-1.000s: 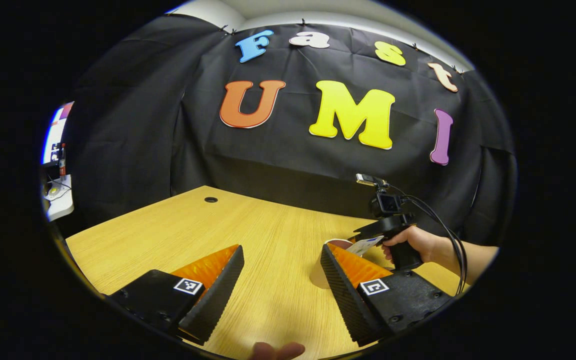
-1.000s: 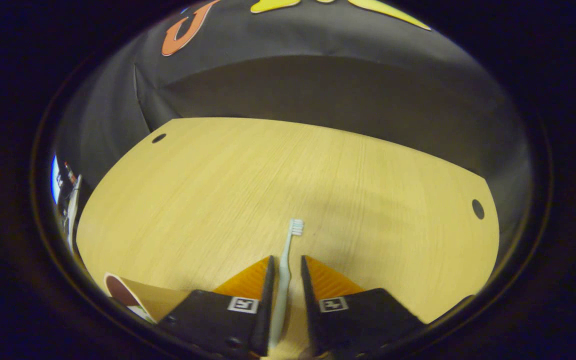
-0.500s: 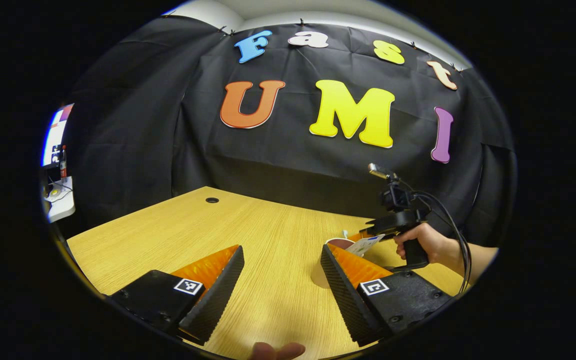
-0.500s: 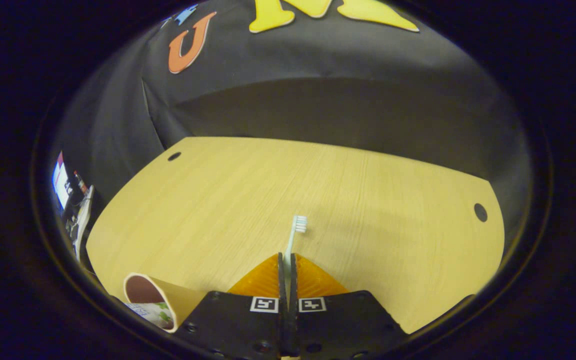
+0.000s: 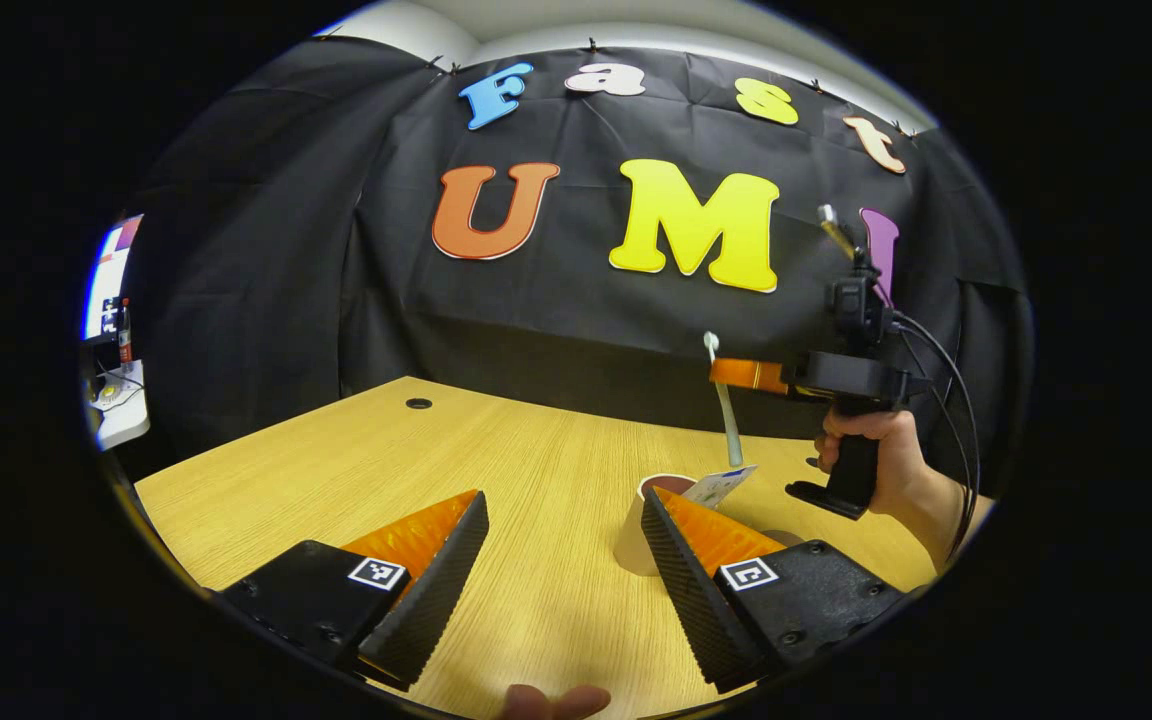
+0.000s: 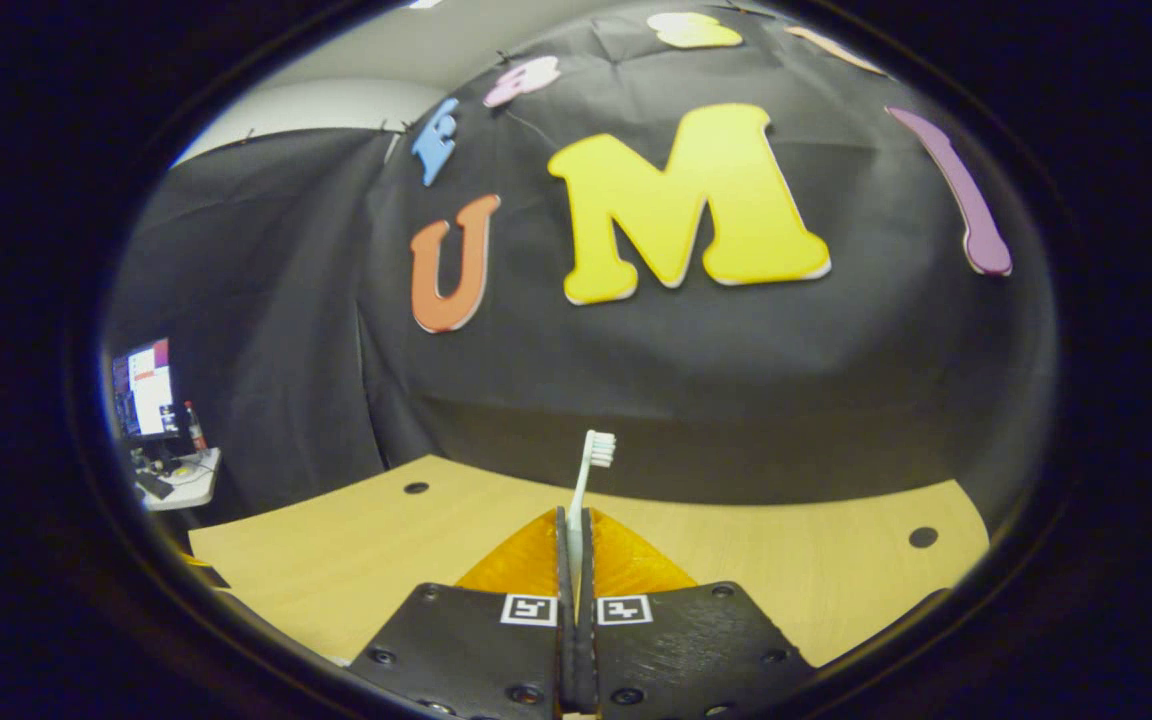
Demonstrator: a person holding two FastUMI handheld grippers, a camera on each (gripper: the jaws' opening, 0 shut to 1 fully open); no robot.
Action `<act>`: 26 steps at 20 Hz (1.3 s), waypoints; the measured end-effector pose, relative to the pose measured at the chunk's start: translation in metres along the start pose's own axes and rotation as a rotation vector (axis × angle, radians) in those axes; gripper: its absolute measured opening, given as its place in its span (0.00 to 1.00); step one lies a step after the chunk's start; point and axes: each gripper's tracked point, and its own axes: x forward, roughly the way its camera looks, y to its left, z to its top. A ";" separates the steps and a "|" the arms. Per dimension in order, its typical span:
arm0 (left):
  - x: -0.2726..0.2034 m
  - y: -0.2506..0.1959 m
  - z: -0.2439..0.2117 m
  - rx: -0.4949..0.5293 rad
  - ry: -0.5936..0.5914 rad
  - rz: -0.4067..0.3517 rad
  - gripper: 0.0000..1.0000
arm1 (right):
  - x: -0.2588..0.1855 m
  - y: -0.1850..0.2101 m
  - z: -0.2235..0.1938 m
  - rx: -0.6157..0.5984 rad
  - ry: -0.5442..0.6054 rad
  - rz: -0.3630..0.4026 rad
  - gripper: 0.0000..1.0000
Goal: Put the toothbrush and toothpaste on the desktop into the cup, then pick up the cup and place it on the coaster on the desktop.
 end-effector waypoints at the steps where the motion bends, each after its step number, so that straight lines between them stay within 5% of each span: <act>1: 0.000 0.000 0.000 0.007 -0.004 0.005 0.98 | -0.007 0.015 0.006 -0.022 -0.057 0.022 0.00; 7: -0.010 0.010 -0.002 -0.002 -0.019 0.034 0.98 | -0.025 0.069 0.002 -0.147 -0.247 0.113 0.00; 26: -0.009 0.036 -0.007 0.001 -0.017 0.082 0.98 | -0.044 0.092 -0.022 -0.207 -0.270 0.176 0.06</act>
